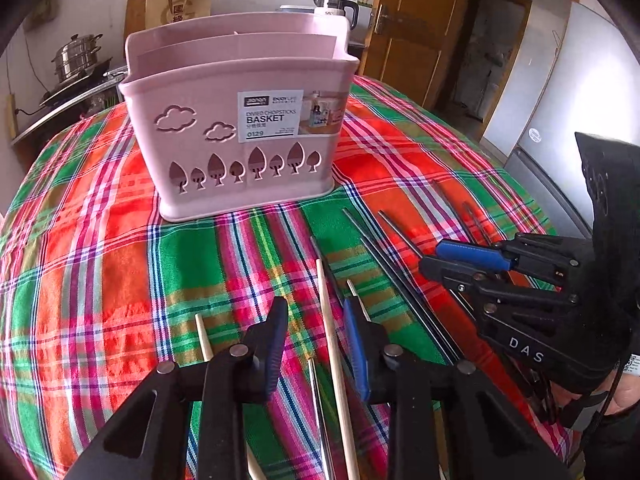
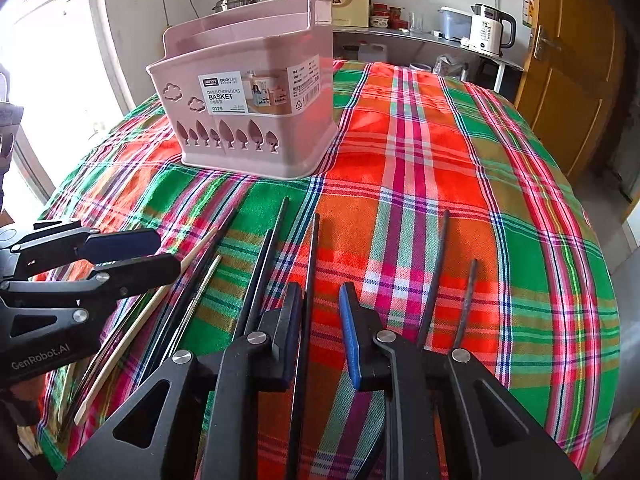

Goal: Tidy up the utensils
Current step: 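Grasp a light wooden chopstick with the left tool while the right tool grasps a black chopstick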

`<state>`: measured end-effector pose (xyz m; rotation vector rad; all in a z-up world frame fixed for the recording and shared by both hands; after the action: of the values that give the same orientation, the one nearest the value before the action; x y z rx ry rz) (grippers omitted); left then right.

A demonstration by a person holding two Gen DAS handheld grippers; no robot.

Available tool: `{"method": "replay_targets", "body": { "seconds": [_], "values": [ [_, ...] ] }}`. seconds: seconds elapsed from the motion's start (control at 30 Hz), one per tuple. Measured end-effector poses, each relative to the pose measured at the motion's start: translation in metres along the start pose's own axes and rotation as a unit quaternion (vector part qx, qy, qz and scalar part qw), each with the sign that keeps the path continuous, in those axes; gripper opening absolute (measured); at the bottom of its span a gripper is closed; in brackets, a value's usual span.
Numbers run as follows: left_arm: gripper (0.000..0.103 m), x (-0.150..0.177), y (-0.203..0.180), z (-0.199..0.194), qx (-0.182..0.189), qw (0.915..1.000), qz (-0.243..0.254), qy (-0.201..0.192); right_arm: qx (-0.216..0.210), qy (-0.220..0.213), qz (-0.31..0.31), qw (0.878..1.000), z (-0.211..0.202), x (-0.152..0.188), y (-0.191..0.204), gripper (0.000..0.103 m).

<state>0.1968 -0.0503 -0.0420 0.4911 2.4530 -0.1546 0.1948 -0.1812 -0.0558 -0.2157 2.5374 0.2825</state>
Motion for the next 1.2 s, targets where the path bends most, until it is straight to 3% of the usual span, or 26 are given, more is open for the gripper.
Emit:
{"method": "replay_targets", "body": {
  "seconds": [0.17, 0.27, 0.7, 0.83, 1.2],
  "values": [
    [0.023, -0.003, -0.005, 0.007, -0.008, 0.9998, 0.013, 0.012, 0.001, 0.001, -0.003, 1.000, 0.001, -0.002, -0.001, 0.009],
    [0.022, -0.003, -0.002, 0.007, -0.002, 0.9999, 0.008, 0.012, -0.001, 0.002, 0.000, 1.000, 0.001, -0.002, -0.002, 0.008],
    [0.017, -0.009, -0.010, 0.016, -0.036, 0.9978, 0.046, 0.033, 0.000, 0.007, 0.001, 1.000, 0.005, -0.006, -0.002, 0.008],
    [0.007, -0.017, -0.004, 0.019, -0.026, 0.9985, 0.032, 0.036, -0.006, 0.009, 0.008, 1.000, 0.006, -0.009, -0.003, 0.006],
    [0.004, -0.035, 0.001, -0.032, 0.004, 0.9992, 0.022, -0.032, -0.038, -0.035, 0.018, 0.999, -0.035, -0.020, 0.004, 0.006]
  ]
}}
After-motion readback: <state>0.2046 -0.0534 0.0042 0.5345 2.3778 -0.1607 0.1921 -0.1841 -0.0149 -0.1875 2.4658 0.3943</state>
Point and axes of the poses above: each gripper's, at about its wrist camera, not at the fingertips, and z roughly the way its jaws point, y to its left, x to its underside, the point moved 1 cm from there along z, roughly the way its jaws point, and after that the axes turned 12 degrees about z, right-handed, at the moved point
